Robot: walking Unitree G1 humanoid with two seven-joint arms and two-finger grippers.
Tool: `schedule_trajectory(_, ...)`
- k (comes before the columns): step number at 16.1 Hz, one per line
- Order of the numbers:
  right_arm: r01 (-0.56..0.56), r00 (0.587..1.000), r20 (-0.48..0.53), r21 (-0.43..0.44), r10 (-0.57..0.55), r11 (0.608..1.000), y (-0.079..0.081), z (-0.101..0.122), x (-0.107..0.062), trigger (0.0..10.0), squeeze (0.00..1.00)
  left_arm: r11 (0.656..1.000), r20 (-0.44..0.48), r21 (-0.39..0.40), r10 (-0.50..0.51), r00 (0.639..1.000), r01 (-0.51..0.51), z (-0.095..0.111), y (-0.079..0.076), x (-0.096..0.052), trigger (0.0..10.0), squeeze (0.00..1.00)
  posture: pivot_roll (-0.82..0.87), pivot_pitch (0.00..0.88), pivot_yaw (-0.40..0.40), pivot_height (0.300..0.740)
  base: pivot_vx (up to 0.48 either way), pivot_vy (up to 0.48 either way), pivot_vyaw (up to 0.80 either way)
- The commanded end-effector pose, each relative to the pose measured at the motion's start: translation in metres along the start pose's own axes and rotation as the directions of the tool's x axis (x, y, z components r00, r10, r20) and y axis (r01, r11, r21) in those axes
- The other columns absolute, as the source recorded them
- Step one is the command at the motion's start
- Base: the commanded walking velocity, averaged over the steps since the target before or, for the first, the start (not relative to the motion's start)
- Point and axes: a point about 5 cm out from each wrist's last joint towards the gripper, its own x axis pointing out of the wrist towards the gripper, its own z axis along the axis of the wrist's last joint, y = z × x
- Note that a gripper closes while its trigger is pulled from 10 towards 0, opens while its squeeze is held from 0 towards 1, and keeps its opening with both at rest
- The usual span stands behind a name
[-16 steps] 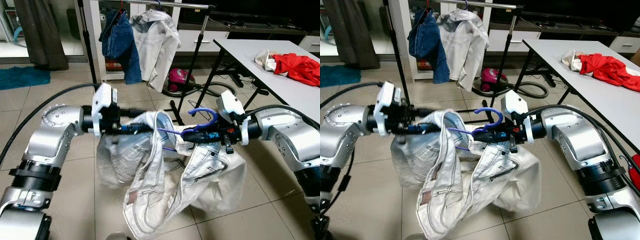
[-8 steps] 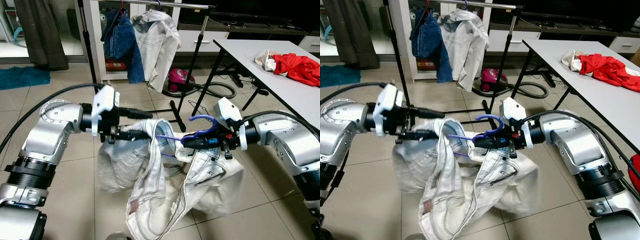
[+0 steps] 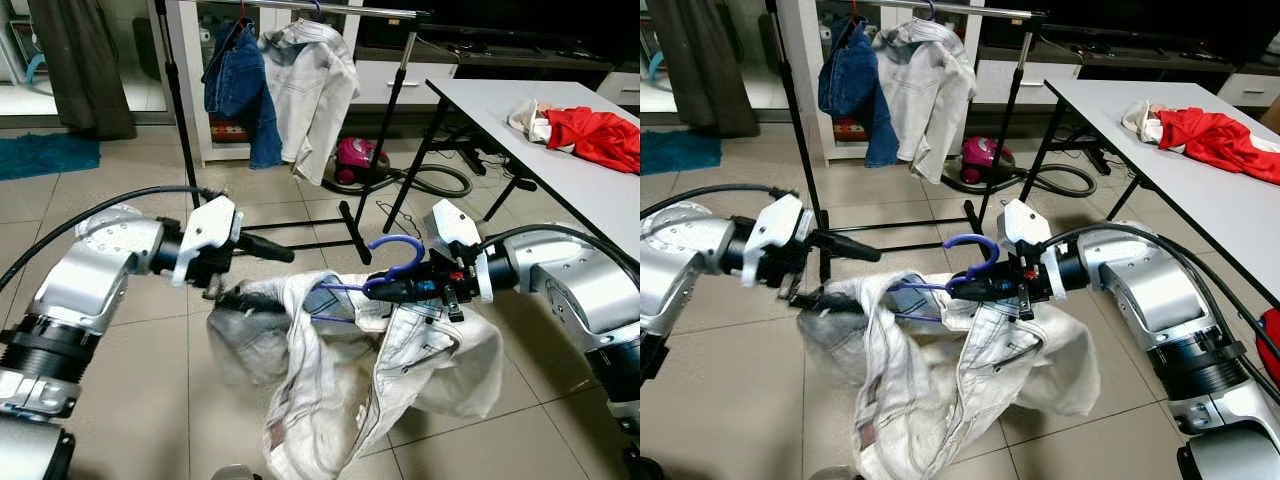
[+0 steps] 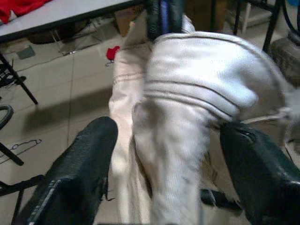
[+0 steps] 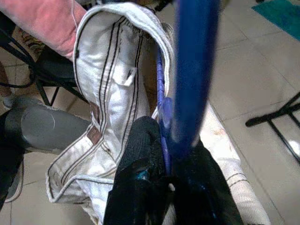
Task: Hang hanger
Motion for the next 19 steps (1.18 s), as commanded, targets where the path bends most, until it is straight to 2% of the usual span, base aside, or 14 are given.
schedule_trajectory(1,0.041,0.999,0.003,-0.006,-0.041,0.999,-0.003,0.000,-0.009,0.0,0.00,0.998,-0.054,0.048,-0.024,0.998,0.027,-0.004,-0.002,0.004,10.0,0.96,0.06,0.000,-0.115,0.740,0.000,0.000,0.00)
schedule_trajectory(3,0.049,0.999,0.002,0.002,-0.049,0.999,-0.005,-0.002,-0.013,0.0,0.00,0.996,-0.119,0.091,-0.007,0.993,0.018,-0.009,-0.001,0.002,10.0,0.82,0.06,0.000,-0.115,0.740,0.000,0.000,0.00)
schedule_trajectory(4,0.052,0.999,0.000,0.007,-0.052,0.999,-0.005,-0.003,-0.016,0.0,0.00,0.995,-0.130,0.096,0.000,0.991,0.013,-0.010,0.001,-0.001,10.0,0.68,0.06,0.000,-0.115,0.740,0.000,0.000,0.00)
schedule_trajectory(5,0.056,0.998,-0.003,0.012,-0.056,0.998,-0.006,-0.004,-0.019,0.0,0.00,0.993,-0.135,0.116,0.007,0.991,0.009,-0.010,0.002,-0.003,10.0,0.64,0.06,0.000,-0.115,0.740,0.000,0.000,0.00)
schedule_trajectory(7,0.071,0.997,-0.008,0.015,-0.071,0.997,-0.006,-0.005,-0.020,0.0,0.00,0.995,-0.070,0.100,0.039,0.997,-0.031,-0.006,0.006,-0.006,10.0,0.59,0.06,0.000,-0.120,0.740,0.000,0.000,0.00)
schedule_trajectory(8,0.086,0.996,-0.015,0.021,-0.086,0.996,-0.007,-0.007,-0.019,0.0,0.00,0.992,-0.010,0.082,0.097,0.995,-0.096,-0.001,0.013,-0.007,10.0,0.54,0.06,0.000,-0.120,0.740,0.000,0.000,0.00)
schedule_trajectory(9,0.164,0.986,-0.028,0.029,-0.163,0.986,-0.012,-0.011,-0.016,0.0,0.00,0.967,0.096,0.029,0.250,0.963,-0.254,0.006,0.029,-0.010,10.0,0.35,0.06,0.000,-0.125,0.740,0.000,0.000,0.00)
schedule_trajectory(10,0.215,0.976,-0.027,0.039,-0.214,0.976,-0.015,-0.013,-0.012,0.0,0.00,0.941,0.140,-0.002,0.336,0.931,-0.340,0.010,0.037,-0.010,10.0,0.20,0.06,0.000,-0.125,0.740,0.000,0.000,0.00)
schedule_trajectory(11,0.297,0.955,-0.011,0.076,-0.297,0.952,-0.019,-0.016,-0.008,0.0,0.00,0.928,0.168,-0.029,0.370,0.914,-0.371,0.013,0.040,-0.005,10.0,0.00,0.07,0.000,-0.126,0.740,0.000,0.000,0.00)
schedule_trajectory(13,0.372,0.927,-0.002,0.116,-0.374,0.921,-0.022,-0.021,-0.001,0.0,0.00,0.909,0.173,-0.050,0.416,0.893,-0.414,0.016,0.041,0.007,10.0,0.00,0.07,0.000,-0.126,0.740,0.000,0.000,0.00)
schedule_trajectory(15,0.439,0.893,0.023,0.177,-0.450,0.881,-0.023,-0.021,0.011,0.0,0.00,0.895,0.144,-0.064,0.445,0.884,-0.441,0.019,0.043,0.028,10.0,0.00,0.07,0.000,-0.116,0.740,0.000,0.000,0.00)
schedule_trajectory(16,0.455,0.883,0.032,0.183,-0.468,0.872,-0.024,-0.019,0.015,0.0,0.00,0.902,0.122,-0.042,0.431,0.894,-0.429,0.019,0.042,0.036,10.0,0.00,0.07,0.000,-0.116,0.740,0.000,0.000,0.00)
schedule_trajectory(17,0.462,0.878,0.041,0.186,-0.476,0.867,-0.024,-0.016,0.019,0.0,0.00,0.909,0.034,0.034,0.414,0.909,-0.415,0.011,0.043,0.039,10.0,0.00,0.07,0.000,-0.112,0.740,0.000,0.000,0.00)
schedule_trajectory(19,0.470,0.872,0.051,0.187,-0.487,0.862,-0.024,-0.013,0.022,0.0,0.00,0.915,-0.051,0.085,0.398,0.916,-0.394,0.002,0.042,0.040,10.0,0.00,0.06,0.000,-0.106,0.740,0.000,0.000,0.00)
